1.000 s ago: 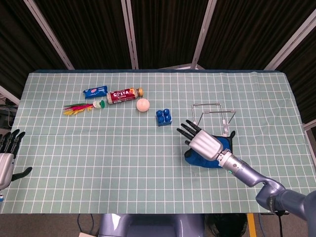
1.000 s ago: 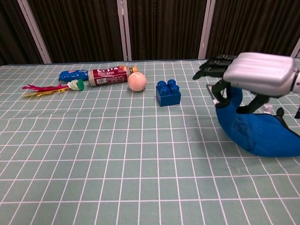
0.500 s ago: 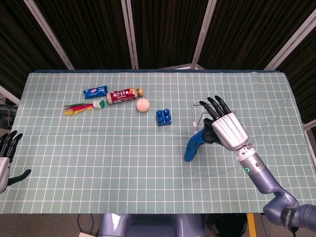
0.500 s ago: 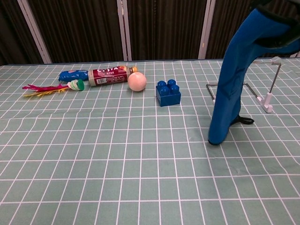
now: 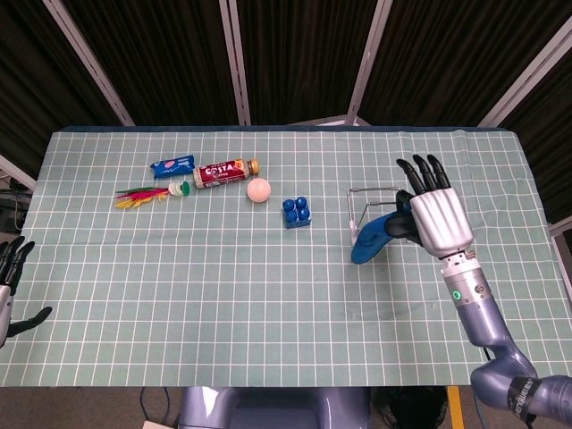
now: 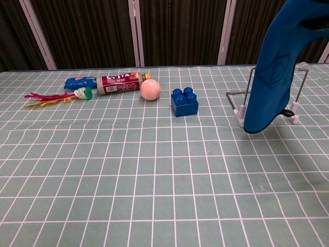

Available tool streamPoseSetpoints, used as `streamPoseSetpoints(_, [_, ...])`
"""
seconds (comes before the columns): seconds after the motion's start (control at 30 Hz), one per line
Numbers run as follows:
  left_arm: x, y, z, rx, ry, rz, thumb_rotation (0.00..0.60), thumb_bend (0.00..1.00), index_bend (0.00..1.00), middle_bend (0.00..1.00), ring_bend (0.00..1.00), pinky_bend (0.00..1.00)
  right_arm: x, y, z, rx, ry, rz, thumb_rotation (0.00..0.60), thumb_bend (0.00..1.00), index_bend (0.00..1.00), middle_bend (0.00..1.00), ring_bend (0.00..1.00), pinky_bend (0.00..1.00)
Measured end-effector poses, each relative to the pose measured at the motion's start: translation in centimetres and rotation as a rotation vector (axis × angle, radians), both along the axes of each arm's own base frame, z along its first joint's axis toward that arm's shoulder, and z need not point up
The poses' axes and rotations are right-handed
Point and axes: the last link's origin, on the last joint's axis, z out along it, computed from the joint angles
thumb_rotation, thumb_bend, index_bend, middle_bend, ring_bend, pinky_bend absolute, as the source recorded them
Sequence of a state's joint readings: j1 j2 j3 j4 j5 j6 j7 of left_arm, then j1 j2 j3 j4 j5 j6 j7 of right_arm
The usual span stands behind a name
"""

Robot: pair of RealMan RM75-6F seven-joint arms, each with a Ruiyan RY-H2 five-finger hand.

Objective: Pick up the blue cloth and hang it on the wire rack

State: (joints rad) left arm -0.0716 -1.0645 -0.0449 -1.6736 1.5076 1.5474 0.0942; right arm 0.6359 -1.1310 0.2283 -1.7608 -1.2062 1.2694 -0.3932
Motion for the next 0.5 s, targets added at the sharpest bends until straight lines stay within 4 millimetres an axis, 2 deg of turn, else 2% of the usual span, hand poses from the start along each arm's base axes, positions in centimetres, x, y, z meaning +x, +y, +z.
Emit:
streamPoseSetpoints(0.3, [0.3,-0.2,0.0,-0.003,-0.009,-0.015,0.600,0.00,0.00,0.00,0.00,0.00,-2.0,2.4,2.8,-0.041,0.066,-0.074,0.600,0.40,0.78,0.09,0.00,0.05])
streamPoseSetpoints(0.5, [0.5,-0.2,0.0,-0.005,-0.009,-0.021,0.600,0.00,0.00,0.00,0.00,0.00,-2.6,2.8,2.5,-0.034,0.100,-0.130,0.600,0.41,0.77,0.09,0.00,0.06])
